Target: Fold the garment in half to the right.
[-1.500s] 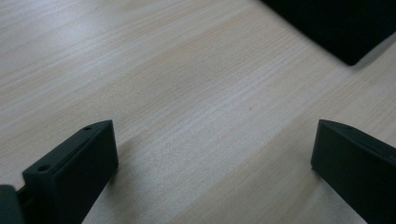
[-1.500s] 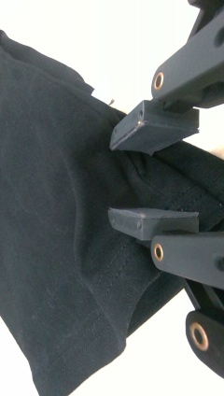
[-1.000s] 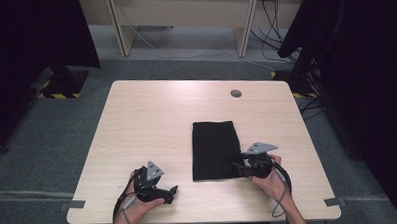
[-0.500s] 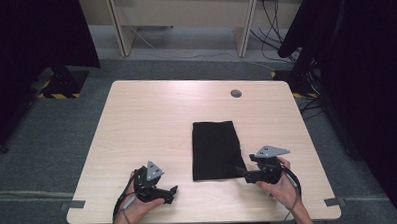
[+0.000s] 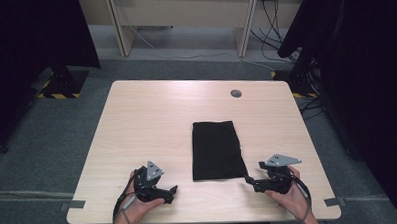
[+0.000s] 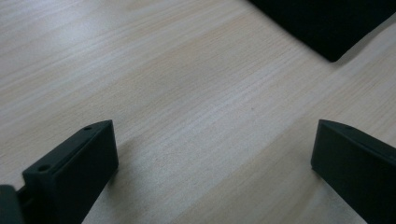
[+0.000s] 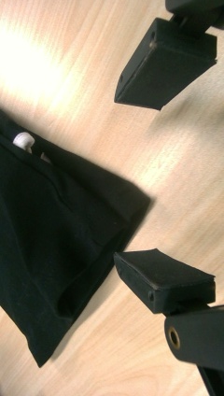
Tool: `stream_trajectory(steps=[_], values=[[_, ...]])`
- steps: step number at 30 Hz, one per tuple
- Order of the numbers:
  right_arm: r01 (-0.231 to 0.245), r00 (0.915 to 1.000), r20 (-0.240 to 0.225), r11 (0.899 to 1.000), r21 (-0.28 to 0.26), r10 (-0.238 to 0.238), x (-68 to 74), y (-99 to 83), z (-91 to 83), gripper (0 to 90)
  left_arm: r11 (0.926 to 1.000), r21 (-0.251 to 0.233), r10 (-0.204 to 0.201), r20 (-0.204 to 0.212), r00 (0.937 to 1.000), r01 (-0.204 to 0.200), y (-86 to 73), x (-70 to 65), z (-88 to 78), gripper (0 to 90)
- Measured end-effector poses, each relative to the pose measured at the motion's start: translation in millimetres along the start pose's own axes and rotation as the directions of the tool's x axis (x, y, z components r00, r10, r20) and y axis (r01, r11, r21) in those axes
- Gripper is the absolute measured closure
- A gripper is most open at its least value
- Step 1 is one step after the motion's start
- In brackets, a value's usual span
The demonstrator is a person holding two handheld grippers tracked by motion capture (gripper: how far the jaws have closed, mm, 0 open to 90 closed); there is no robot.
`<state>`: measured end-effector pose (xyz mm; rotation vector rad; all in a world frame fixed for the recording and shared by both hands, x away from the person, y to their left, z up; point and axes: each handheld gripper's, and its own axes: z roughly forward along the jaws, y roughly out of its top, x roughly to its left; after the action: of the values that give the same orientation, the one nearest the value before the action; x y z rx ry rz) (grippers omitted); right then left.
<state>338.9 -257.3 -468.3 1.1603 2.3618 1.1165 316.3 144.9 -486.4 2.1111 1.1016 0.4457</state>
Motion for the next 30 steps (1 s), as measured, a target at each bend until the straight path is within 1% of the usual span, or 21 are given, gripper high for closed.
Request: stream_trajectory(steps=[2,11,18,24,30], values=[[-0.004,1.0,0.005,1.0,-0.001,0.004,-0.7,-1.1,-1.3,17.4,1.0,0.0,-0.001,-0.001,1.0,0.001,0.0,0.0,0.0,0.0],[-0.004,0.9999,0.016,1.0,-0.001,0.004,0.3,-6.4,-5.7,16.8,1.0,0.0,-0.002,-0.002,1.0,0.002,0.0,0.1,0.0,0.0],[-0.009,0.9993,0.035,1.0,0.003,0.009,-1.7,-11.5,-10.4,16.8,1.0,0.0,-0.002,-0.003,1.0,0.002,-0.1,0.1,-0.2,0.0],[-0.025,0.9984,0.05,0.999,0.026,0.024,-3.4,-18.0,-13.1,16.8,1.0,0.0,-0.002,-0.003,1.0,0.002,-0.2,0.1,-0.2,0.0],[-0.021,0.9963,0.085,0.999,0.046,0.017,-3.3,-25.0,-14.6,16.5,1.0,0.0,-0.002,-0.003,1.0,0.002,-0.2,0.2,-0.2,0.0]])
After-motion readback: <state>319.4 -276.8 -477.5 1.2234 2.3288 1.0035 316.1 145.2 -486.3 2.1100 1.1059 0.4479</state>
